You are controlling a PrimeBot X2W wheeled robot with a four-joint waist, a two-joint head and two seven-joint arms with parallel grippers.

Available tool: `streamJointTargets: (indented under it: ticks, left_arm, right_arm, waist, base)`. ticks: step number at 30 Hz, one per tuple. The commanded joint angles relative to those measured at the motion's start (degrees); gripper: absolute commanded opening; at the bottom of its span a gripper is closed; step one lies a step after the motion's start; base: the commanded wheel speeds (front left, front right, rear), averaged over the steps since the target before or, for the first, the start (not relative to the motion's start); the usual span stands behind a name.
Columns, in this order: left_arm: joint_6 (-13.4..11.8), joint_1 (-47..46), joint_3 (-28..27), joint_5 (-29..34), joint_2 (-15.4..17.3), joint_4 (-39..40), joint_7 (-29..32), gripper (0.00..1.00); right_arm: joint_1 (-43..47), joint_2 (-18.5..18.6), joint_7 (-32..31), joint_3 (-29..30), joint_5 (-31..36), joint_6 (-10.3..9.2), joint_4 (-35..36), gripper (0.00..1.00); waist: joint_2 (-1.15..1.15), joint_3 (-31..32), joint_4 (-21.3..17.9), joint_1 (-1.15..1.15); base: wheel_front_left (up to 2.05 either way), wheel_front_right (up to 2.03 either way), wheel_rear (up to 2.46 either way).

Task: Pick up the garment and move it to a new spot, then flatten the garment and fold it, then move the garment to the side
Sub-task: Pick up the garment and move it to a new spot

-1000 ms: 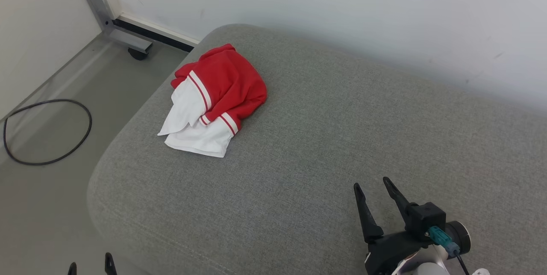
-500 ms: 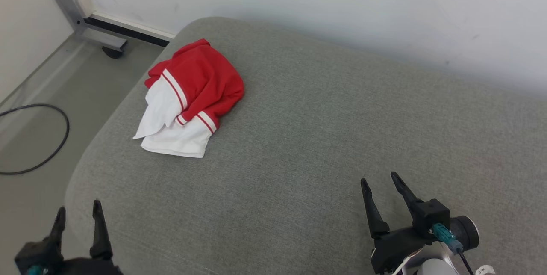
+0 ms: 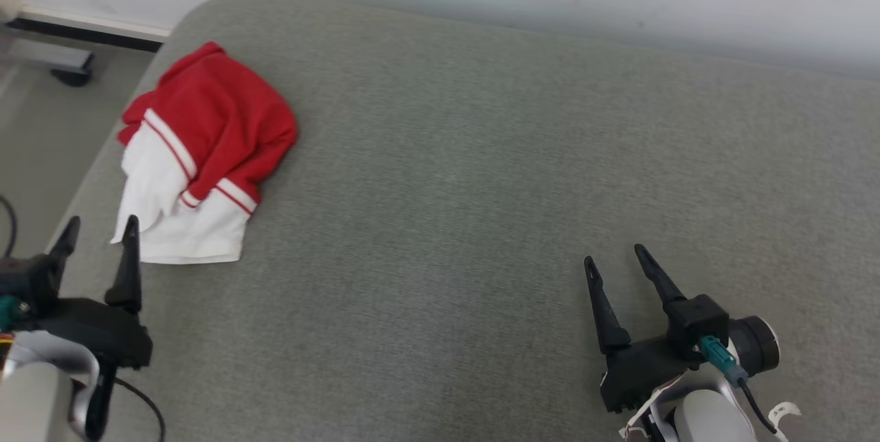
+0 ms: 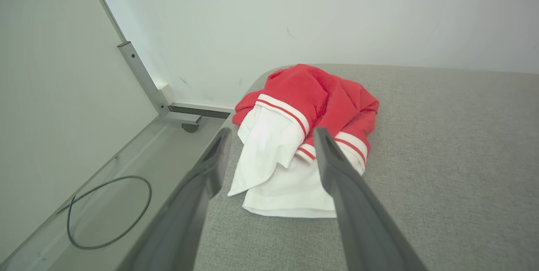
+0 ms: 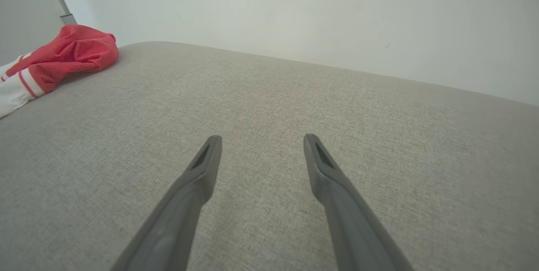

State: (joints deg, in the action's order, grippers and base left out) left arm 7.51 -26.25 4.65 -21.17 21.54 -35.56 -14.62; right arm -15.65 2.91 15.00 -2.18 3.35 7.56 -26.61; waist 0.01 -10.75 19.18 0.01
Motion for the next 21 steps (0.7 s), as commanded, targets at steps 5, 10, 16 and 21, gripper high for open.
streamJointTargets:
  ticks: [5,10,16,21]
  left_arm:
    - [-0.1,-5.3,8.5,-9.5,7.2,-4.6,3.8,1.00]
    - [-0.1,-7.1,13.7,-15.0,9.9,-5.4,4.7,1.00]
    - [-0.1,-9.8,18.3,-18.5,12.1,-8.1,3.9,1.00]
    - [-0.1,-11.6,20.5,-20.2,12.9,-10.6,3.6,1.00]
  right_arm:
    - [-0.6,0.1,0.2,1.3,2.2,-0.15,1.2,1.00]
    - [0.4,0.5,0.2,3.0,2.9,-0.15,1.8,1.00]
    - [-0.1,0.6,0.2,3.0,3.1,-0.15,2.5,1.00]
    - [-0.9,0.6,0.2,2.5,3.1,-0.15,2.7,1.00]
  waist:
    - [-0.01,-4.8,-8.1,-0.01]
    - [-0.01,-5.8,-9.9,-0.01]
    - [-0.01,-7.3,-11.0,-0.01]
    - [-0.01,-8.1,-11.9,-0.01]
  base:
    - [0.00,0.00,0.00]
    - [0.00,0.00,0.00]
    - [0.00,0.00,0.00]
    - [0.00,0.00,0.00]
